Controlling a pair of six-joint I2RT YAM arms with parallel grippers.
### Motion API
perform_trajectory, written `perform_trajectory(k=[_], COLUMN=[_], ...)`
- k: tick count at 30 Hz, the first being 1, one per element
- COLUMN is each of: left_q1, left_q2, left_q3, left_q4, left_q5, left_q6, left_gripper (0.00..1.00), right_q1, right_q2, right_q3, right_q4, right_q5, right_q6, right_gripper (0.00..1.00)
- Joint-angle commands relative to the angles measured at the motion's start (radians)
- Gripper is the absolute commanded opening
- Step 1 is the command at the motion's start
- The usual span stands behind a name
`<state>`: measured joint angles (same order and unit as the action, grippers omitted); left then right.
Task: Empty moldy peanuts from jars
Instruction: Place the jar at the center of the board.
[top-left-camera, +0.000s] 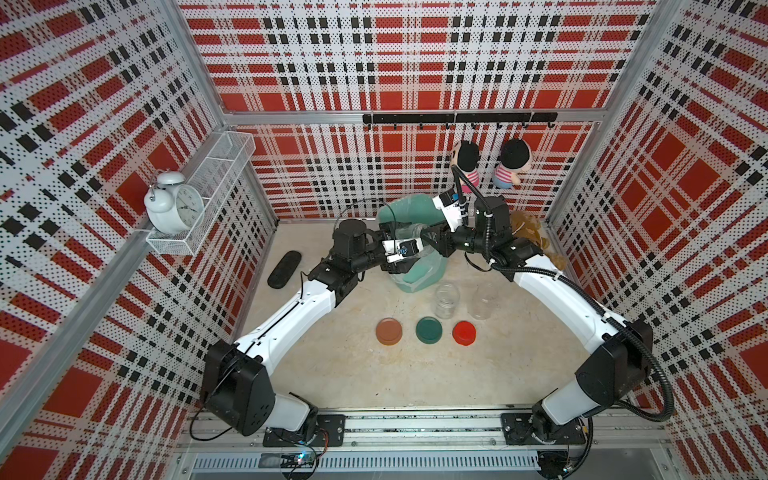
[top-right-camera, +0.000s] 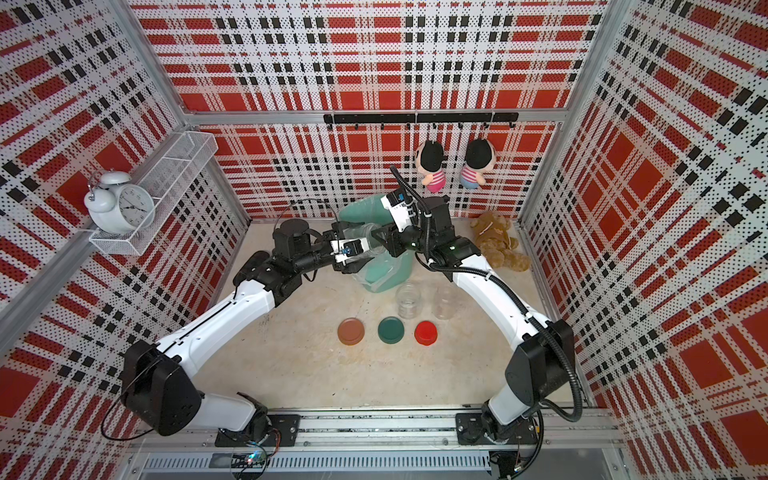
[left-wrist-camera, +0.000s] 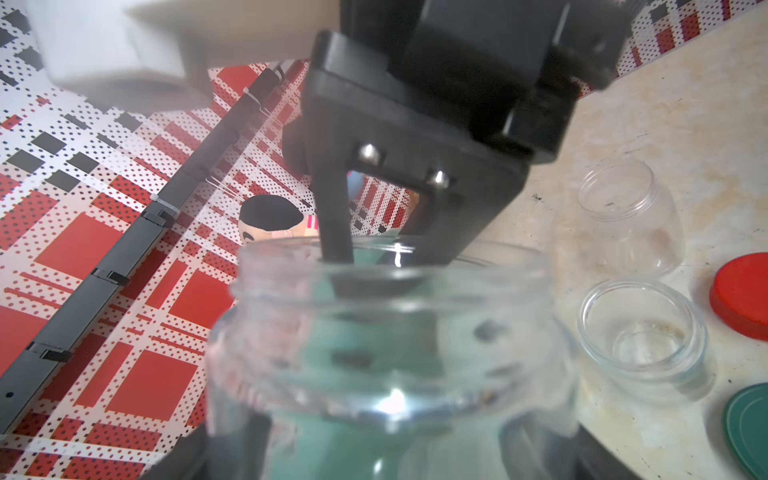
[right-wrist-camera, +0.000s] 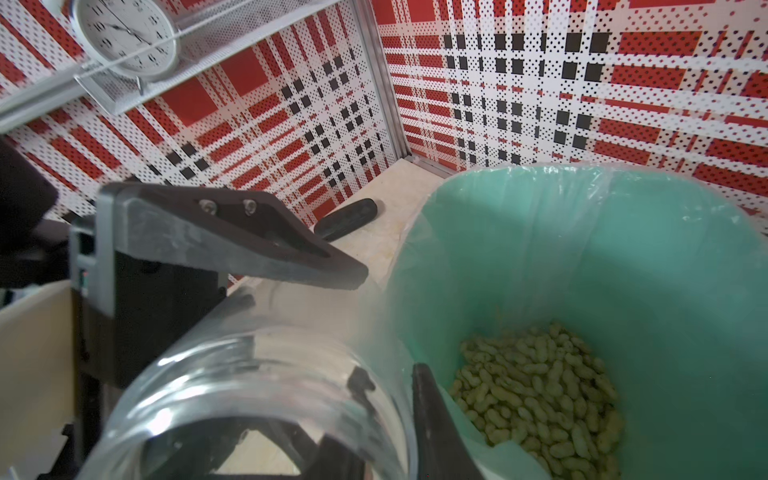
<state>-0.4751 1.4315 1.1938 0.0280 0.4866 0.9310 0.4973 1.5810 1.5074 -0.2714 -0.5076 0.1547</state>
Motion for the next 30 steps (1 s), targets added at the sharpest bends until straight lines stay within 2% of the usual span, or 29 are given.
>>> perform_trajectory(k=[1,4,11,12,14,25,30], left_q1=[-0.004,-0.003,0.001,0.002,0.004,0.032,0.037], left_q2=[-0.040,-0.042,-0.048,-0.049,-0.051,-0.120,-0.141], left_q3=[0.009,-0.003,-0.032,-0.036,-0.040,-0.146,-0.228], left_q4=[0.104,0.132,0.190,0.194,0.194,0.221,0.216], left_q5=[-0.007,-0.020,-0.033,-0.031,-0.028,-0.026,-0.069], left_q6=[-0.029,-0.039,-0.070,-0.072,-0.072,-0.129,-0.140], left_gripper=[0.00,0.08,0.32,0.49,0.99,0.98,0.98], right_q1=[0.010,0.009,0.009,0.008,0.007,-0.003,-0.014], right_q2=[0.001,-0.003,-0.033,-0.038,-0.042,-0.069,-0.091], right_q3=[0.010,0.007,-0.014,-0.019,-0.021,-0.034,-0.049], right_q4=[-0.002,0.002,0.042,0.048,0.049,0.072,0.124], right_q5=[-0.034,-0.034,-0.009,-0.007,-0.005,0.026,0.007], right_q6=[-0.014,-0.015,-0.012,-0.013,-0.015,-0.011,0.023], right_gripper=[0.07,0.00,0.00,0.00,0.00,0.00,0.00])
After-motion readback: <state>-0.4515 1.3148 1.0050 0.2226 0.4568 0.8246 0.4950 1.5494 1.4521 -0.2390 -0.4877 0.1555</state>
